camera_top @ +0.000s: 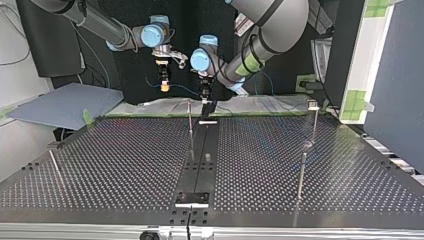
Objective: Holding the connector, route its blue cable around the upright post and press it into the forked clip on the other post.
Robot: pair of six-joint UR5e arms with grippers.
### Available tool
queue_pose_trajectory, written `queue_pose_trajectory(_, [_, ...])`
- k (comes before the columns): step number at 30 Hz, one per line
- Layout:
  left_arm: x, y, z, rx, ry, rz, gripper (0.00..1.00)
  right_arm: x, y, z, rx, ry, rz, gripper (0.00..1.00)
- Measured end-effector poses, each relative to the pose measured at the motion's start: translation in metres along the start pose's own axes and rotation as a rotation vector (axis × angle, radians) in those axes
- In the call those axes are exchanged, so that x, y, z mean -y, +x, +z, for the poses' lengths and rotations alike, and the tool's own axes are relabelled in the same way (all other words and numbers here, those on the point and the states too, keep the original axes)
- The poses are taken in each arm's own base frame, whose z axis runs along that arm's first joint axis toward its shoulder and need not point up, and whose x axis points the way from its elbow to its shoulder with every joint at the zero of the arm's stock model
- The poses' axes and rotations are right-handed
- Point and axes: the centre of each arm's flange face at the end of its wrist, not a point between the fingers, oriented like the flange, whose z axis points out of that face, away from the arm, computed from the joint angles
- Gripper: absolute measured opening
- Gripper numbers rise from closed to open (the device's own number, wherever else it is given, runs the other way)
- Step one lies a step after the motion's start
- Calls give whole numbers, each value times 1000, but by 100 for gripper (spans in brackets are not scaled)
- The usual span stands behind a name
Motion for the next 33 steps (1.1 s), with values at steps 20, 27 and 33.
queue_pose_trajectory(20, [0, -4, 4, 44, -20, -25, 0, -3, 7, 12, -27, 4, -11, 0])
queue_pose_trajectory(27, [4, -5, 4, 61, -12, -28, 0, -5, 9, 18, -24, 11, -19, 0])
queue_pose_trajectory(33, [7, -6, 3, 72, -7, -30, 0, -8, 11, 23, -30, 9, -19, 0])
